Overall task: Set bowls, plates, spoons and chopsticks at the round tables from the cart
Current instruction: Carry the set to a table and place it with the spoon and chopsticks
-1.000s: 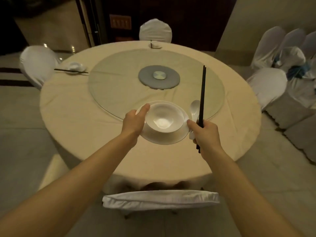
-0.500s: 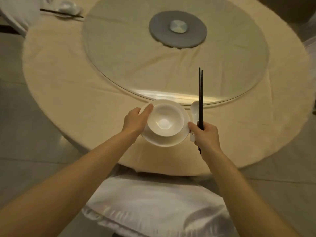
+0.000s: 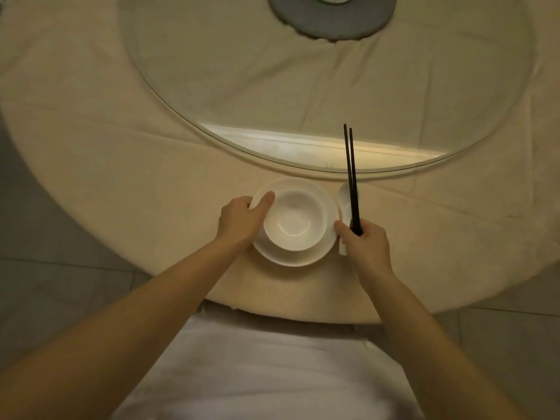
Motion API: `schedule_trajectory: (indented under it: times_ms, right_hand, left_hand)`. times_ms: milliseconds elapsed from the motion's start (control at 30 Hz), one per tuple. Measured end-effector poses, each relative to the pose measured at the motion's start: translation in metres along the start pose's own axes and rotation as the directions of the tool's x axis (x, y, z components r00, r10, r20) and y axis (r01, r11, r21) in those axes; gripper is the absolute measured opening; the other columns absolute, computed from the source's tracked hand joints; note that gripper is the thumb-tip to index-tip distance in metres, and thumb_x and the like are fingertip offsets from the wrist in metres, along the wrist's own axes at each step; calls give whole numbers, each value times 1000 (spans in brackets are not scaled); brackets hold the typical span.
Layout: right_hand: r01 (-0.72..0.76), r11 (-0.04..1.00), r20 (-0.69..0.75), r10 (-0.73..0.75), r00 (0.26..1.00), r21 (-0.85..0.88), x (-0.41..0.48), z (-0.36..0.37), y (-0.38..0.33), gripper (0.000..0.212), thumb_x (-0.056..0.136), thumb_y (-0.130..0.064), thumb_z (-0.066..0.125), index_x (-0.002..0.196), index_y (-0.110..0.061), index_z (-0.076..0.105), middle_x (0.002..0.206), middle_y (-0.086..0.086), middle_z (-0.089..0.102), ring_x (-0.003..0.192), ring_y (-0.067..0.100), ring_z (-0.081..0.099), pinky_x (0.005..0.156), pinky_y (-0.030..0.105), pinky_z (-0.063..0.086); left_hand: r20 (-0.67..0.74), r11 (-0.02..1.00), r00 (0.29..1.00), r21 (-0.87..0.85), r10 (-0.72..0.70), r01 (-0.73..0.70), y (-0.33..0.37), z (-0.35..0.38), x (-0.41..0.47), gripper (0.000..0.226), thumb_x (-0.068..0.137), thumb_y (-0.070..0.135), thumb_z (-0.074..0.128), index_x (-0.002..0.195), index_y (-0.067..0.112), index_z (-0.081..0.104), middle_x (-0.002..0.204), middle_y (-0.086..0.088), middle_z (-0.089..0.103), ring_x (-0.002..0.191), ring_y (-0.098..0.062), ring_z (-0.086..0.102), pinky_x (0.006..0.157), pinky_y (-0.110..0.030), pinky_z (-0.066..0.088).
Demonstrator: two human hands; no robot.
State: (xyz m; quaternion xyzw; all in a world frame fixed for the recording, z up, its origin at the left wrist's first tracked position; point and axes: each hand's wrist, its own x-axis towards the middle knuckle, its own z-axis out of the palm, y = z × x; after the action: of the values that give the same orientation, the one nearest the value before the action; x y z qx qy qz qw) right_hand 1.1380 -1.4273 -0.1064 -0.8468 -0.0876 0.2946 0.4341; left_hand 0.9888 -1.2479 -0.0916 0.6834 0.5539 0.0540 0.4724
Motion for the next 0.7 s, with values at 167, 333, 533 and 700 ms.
schedule_trajectory:
  times_ms: [167, 333, 533, 700]
  right_hand:
    - [8, 999, 22, -8, 1000, -33, 4, 1, 5, 30, 88, -38, 69, 81, -9, 69, 81, 8, 71, 78, 22, 67, 71, 40, 55]
    - [-21, 999, 31, 22, 999, -42, 7, 2, 10, 34, 87, -41, 68, 88, -8, 71, 85, 8, 72, 83, 24, 68, 78, 45, 57]
    - [32, 997, -115, -39, 993, -68, 6, -15, 10, 38, 90, -55, 59, 73, -24, 73, 72, -12, 71, 77, 5, 65, 63, 27, 48]
    - [71, 994, -12, -71, 997, 84, -2, -44, -8, 38, 101, -41, 53, 73, -20, 68, 95, -29, 69, 102, -11, 58, 75, 23, 41]
  left_hand:
    - [-32, 1000, 999, 20, 4, -3, 3, -1, 0, 56, 92, 54, 56, 51, 21, 38, 48, 7, 42, 50, -14, 41, 50, -32, 26]
    - [-31, 999, 999, 31, 6, -5, 0, -1, -1, 51, 93, 53, 53, 66, 11, 62, 64, -3, 63, 68, -24, 58, 64, -38, 44]
    - [-24, 999, 999, 28, -22, 23, -1, -7, -5, 39, 95, 46, 53, 109, 13, 69, 101, 1, 68, 95, -20, 59, 80, -32, 45]
    - [24, 994, 997, 87, 67, -69, -1, -13, -17, 23, 98, 39, 53, 96, 18, 62, 109, -11, 65, 94, -22, 58, 86, -38, 47]
